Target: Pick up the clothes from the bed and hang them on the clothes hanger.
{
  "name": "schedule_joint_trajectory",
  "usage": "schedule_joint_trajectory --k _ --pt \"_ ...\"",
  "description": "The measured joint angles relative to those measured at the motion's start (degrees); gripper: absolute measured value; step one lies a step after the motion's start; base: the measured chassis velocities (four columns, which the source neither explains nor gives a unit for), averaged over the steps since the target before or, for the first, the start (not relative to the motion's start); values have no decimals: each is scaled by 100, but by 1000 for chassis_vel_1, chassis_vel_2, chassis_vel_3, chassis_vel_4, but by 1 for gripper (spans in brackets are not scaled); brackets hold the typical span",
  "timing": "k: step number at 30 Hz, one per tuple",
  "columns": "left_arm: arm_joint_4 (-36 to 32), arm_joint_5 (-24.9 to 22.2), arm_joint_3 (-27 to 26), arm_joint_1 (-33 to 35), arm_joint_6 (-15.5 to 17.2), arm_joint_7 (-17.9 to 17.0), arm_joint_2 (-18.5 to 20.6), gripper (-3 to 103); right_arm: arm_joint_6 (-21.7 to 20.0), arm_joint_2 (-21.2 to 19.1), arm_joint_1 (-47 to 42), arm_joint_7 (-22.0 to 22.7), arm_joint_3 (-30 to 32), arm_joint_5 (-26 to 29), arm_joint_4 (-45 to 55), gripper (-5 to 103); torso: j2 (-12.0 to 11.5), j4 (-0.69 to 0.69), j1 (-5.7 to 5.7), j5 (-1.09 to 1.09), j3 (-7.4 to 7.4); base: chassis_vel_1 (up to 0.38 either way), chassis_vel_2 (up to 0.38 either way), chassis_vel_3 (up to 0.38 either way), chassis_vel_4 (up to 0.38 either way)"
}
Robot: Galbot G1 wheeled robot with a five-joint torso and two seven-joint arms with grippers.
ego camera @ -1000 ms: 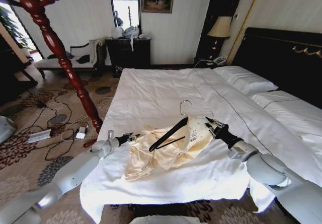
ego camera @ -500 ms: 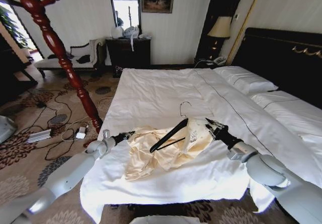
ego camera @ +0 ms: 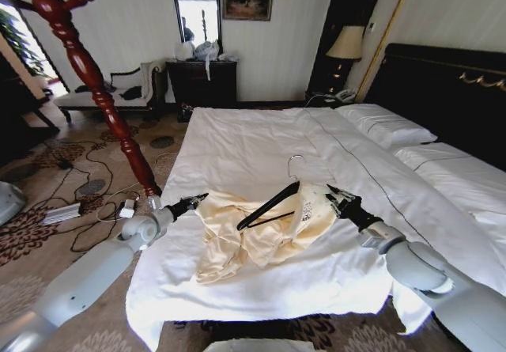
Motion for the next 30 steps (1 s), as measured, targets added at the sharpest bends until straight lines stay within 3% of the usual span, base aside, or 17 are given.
schedule_joint_trajectory --k 7,9,17,20,23,25,30 --pt "-1111 -617 -108 -509 39 -548 315 1 -703 -357 157 159 30 852 58 18 0 0 0 1 0 0 0 0 0" --pt "-1165 -677 -111 -593 47 -600 338 1 -746 -417 162 162 59 921 65 18 0 0 0 1 0 0 0 0 0" --pt "-1466 -1359 5 -1818 198 -1006 567 1 -1113 -1685 426 225 533 2003 -2 18 0 2 0 -1 1 0 0 0 0" --pt "-1496 -1443 54 -2073 246 -1084 552 1 -1163 -1868 517 278 575 2284 -36 18 0 2 0 -1 0 0 0 0 0" --pt "-1528 -1426 291 -2484 396 -1267 449 1 -1245 -2027 612 353 597 2652 -50 18 0 3 0 -1 0 0 0 0 0" --pt "-1564 -1317 809 -2981 572 -1519 211 1 -1368 -2062 656 392 629 2907 -37 18 0 -1 1 -1 1 0 0 0 0" --pt "-1748 -1252 1450 -3453 778 -1867 -88 1 -1443 -2051 750 441 597 3088 -210 18 0 -4 1 4 1 0 0 0 0"
